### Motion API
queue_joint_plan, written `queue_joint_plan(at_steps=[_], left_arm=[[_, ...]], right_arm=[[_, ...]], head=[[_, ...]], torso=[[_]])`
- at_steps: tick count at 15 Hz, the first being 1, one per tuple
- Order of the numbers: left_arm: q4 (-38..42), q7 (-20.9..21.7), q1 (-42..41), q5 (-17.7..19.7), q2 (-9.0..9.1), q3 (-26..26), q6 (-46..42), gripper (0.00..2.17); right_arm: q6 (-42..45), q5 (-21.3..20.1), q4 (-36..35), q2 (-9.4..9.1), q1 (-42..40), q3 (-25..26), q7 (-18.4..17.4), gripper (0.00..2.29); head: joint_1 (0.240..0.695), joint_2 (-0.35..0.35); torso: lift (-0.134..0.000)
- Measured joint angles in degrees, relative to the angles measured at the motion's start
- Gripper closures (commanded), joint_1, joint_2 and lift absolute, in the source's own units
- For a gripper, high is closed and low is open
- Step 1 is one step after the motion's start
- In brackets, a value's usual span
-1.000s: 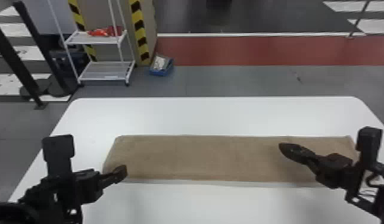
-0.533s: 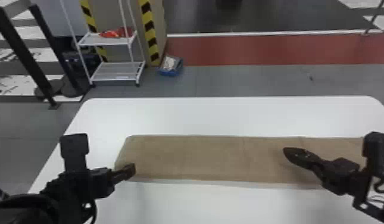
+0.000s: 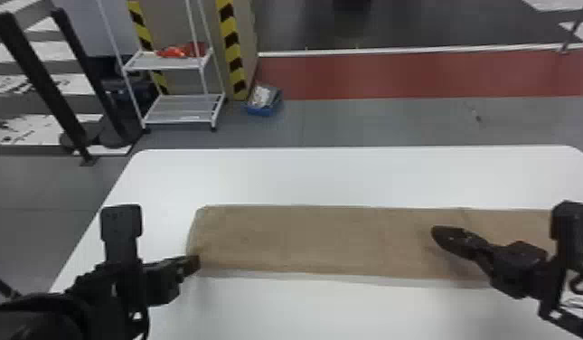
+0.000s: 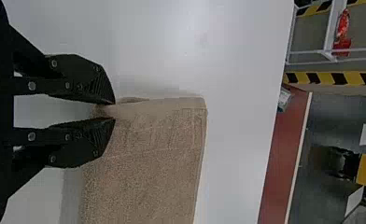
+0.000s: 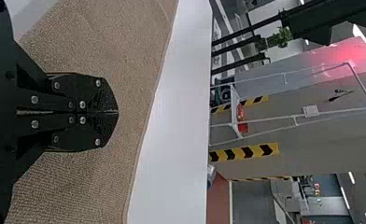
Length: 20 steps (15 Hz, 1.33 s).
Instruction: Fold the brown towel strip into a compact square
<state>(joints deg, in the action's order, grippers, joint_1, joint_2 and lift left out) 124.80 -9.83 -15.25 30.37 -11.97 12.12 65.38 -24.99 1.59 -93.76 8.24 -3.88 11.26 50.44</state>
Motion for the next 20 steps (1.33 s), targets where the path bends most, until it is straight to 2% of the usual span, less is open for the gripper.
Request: queue_joint_plan(at_steps=[1, 7, 9, 14, 18, 20], left_arm=[[0.59, 0.0, -0.09, 0.23, 0.01, 0.04, 0.21, 1.68], [3.64, 0.21, -0.3, 2.72, 0.2, 0.18, -0.66, 1.68], [4.76, 0.65, -0.3, 3.43, 0.76, -0.81, -2.03, 1.68], [5.3, 0.42, 0.66, 3.55, 2.42, -7.79, -7.99, 1.68], [5.35, -0.32, 1.88, 3.1, 2.57, -15.4, -10.55, 1.68], [5.26, -1.42, 3.04, 2.55, 2.57, -20.11, -11.46, 1.68]], right_arm=[[0.03, -0.26, 0.3, 0.01, 0.1, 0.01, -0.09, 1.98], [0.25, -0.99, 1.66, 0.02, 0.55, -0.13, -1.09, 1.98], [0.63, -1.13, 2.12, -0.04, 0.68, -0.58, -2.07, 1.98], [1.33, -1.15, 3.1, -0.06, 0.73, -1.5, -2.63, 1.98], [2.33, -1.14, 5.74, -0.06, 1.46, -1.86, -2.62, 1.98], [2.8, -0.86, 6.24, -0.07, 1.52, -1.58, -2.62, 1.98]], head=[[0.695, 0.095], [0.695, 0.07], [0.695, 0.058], [0.695, -0.022], [0.695, -0.08], [0.695, -0.131]], torso=[[-0.124], [-0.124], [-0.124], [-0.124], [-0.124], [-0.124]])
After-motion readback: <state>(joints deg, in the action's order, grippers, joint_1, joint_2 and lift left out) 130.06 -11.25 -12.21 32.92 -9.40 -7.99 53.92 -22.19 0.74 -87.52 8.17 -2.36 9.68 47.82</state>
